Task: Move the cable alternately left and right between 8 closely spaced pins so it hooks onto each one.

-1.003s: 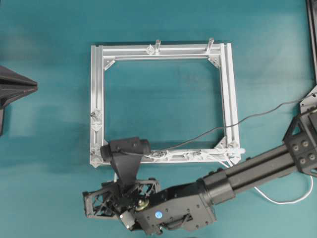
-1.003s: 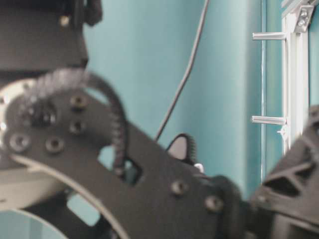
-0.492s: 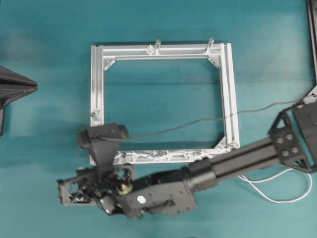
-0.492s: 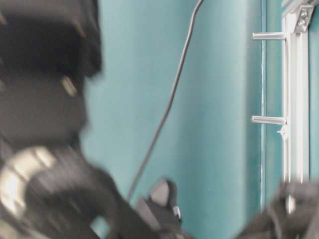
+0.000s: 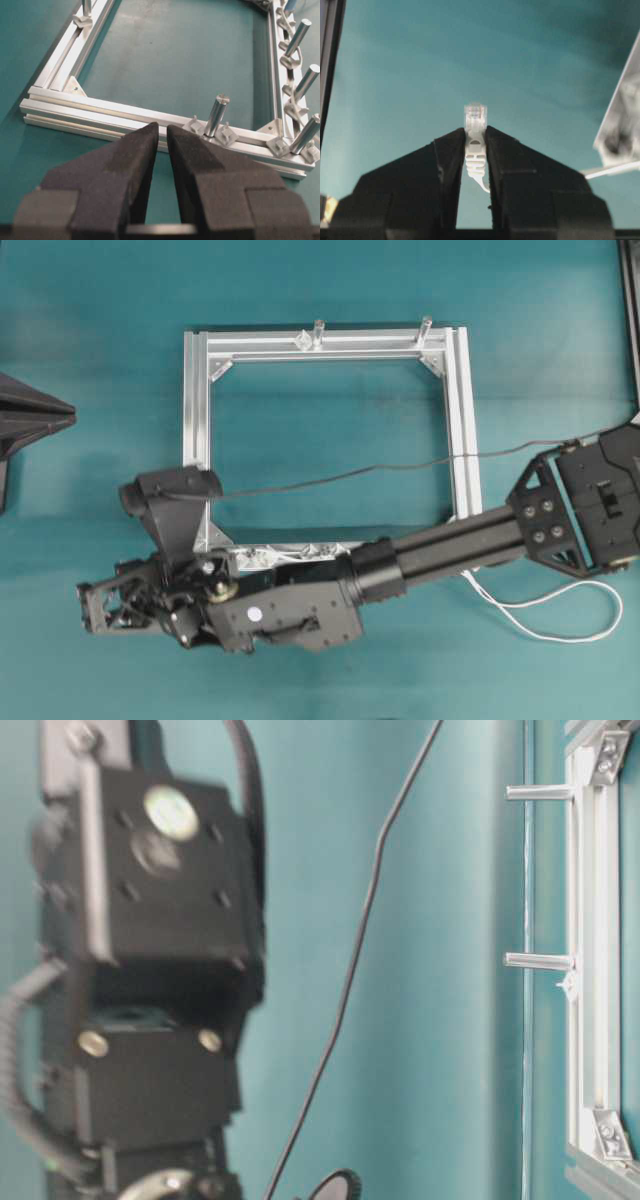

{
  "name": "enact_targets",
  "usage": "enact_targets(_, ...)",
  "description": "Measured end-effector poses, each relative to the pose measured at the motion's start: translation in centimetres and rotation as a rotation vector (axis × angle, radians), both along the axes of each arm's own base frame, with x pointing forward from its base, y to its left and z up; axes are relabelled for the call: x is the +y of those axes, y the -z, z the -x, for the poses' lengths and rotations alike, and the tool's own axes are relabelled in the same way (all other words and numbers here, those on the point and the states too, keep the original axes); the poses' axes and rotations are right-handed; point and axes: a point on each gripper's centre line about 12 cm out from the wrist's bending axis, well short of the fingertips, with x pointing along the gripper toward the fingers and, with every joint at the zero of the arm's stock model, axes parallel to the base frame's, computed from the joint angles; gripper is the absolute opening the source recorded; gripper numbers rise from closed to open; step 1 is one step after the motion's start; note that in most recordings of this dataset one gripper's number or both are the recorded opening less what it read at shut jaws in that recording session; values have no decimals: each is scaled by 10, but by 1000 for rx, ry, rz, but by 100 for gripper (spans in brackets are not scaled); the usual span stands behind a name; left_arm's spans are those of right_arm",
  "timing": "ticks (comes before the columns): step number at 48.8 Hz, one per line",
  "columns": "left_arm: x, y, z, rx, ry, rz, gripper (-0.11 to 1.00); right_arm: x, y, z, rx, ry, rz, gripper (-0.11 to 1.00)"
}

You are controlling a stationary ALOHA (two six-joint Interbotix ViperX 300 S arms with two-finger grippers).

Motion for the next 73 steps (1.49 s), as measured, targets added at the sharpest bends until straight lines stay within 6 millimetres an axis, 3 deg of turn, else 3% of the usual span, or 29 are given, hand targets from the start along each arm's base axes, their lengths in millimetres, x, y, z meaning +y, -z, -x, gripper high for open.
enact_targets(23,0,0,0,-2,2,0,21,-61,-1,-9,25,34,65,15)
enact_targets(45,0,0,0,-2,2,0,21,-78,0,-10,40,24,97,15)
enact_targets(73,0,1,0,-3,1,-1,21,-75,8,-11,58,-6,112,15)
